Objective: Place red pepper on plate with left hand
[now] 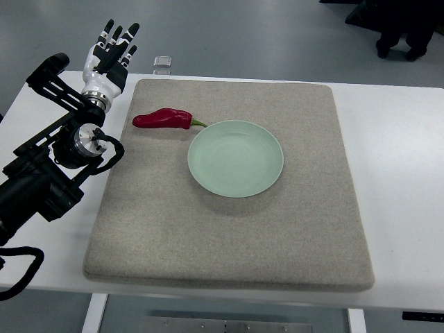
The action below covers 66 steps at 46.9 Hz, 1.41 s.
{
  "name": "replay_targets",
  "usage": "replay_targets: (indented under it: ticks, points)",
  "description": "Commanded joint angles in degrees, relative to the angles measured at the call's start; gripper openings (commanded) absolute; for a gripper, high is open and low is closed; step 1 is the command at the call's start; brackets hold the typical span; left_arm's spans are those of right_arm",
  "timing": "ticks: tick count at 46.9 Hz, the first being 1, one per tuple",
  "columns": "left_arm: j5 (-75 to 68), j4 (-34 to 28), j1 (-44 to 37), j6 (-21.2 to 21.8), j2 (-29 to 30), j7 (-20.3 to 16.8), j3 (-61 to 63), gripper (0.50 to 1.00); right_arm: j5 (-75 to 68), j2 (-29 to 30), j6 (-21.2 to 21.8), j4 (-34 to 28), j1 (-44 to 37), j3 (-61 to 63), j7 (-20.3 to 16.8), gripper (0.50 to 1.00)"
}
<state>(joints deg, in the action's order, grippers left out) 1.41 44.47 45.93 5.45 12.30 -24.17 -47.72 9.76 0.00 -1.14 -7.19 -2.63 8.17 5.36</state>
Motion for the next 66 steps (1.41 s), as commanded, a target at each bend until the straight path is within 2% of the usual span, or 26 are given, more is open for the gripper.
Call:
replay_targets:
  ticks: [1, 13, 24, 54, 61, 66]
  points:
    - [0.1, 0.0, 0.0, 0.0, 0.0, 0.0, -0.2, 1.000, 0.0, 0.0, 0.0, 0.1, 0.0, 0.0, 0.0, 0.932]
    - [0.1, 0.1, 0.0, 0.0, 0.0, -0.3, -0.7, 1.000, 0.0, 0.0, 0.0, 0.0, 0.1, 0.0, 0.0, 0.932]
    - [0.4, -0.3, 0.0, -1.9, 0.0, -0.3, -0.7, 1.000, 0.0, 0.0, 0.0, 0.0, 0.0, 0.0, 0.0, 0.932]
    - [-0.1, -1.6, 0.1, -2.2, -0.1, -0.3, 0.9, 1.000, 0.0, 0.0, 0.0, 0.0, 0.1, 0.0, 0.0, 0.932]
    - [-0.1, -1.8, 0.0, -5.6, 0.0, -0.3, 0.8, 1.000, 0.0, 0.0, 0.0, 0.1, 0.0, 0.0, 0.0, 0.932]
    - [-0.1, -2.3, 0.0, -6.2, 0.0, -0.3, 0.7, 1.000, 0.0, 0.0, 0.0, 0.1, 0.0, 0.0, 0.0, 0.932]
